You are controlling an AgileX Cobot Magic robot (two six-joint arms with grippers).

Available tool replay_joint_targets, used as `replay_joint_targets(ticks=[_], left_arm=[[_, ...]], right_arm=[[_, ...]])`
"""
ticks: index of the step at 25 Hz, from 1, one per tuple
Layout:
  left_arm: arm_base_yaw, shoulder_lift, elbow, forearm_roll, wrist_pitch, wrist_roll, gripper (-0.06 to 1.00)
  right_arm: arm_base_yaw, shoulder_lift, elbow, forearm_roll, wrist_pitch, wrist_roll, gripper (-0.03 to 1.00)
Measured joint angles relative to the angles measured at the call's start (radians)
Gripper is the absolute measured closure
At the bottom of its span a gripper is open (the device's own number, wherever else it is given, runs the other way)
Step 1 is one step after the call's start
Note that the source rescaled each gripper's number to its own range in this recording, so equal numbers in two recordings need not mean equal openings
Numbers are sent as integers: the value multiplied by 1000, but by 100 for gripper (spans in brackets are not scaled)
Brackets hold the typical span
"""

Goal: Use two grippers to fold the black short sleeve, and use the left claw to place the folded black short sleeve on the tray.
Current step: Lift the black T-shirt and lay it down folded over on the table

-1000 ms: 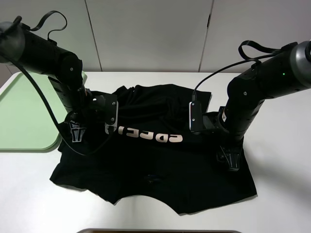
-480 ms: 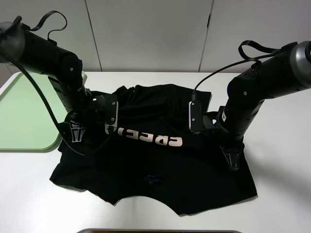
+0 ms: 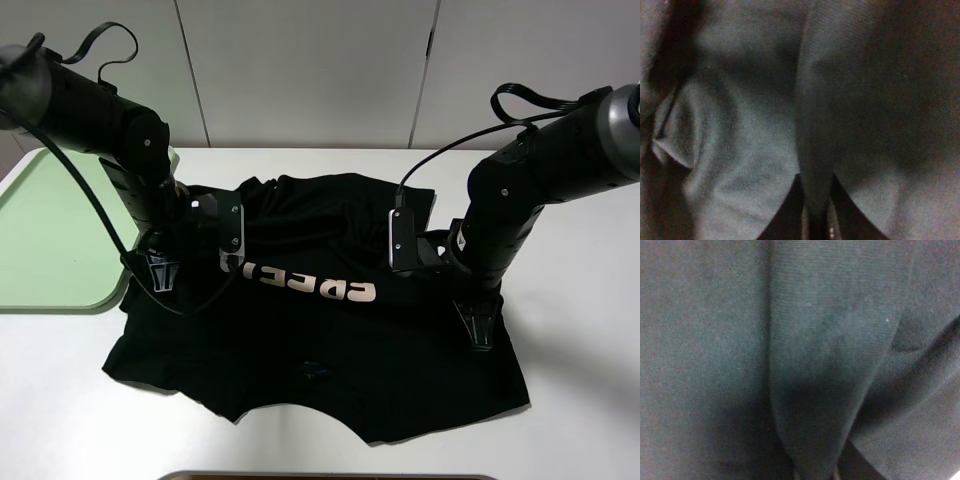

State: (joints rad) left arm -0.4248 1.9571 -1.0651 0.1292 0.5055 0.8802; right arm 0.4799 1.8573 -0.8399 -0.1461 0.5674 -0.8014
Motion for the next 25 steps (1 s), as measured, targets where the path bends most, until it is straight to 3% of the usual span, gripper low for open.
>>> replay_joint_targets(ticks=[8,15,25], left_arm=[[0,-33,0,0,39,-19,94],[0,-151,0,1,144,-19,94],[0,-350,0,-7,208,-19,94]], right_arm=[[0,-41,0,2,25,8,96],[0,-171,0,4,52,64,96],[0,-332,0,15,155,69,96]])
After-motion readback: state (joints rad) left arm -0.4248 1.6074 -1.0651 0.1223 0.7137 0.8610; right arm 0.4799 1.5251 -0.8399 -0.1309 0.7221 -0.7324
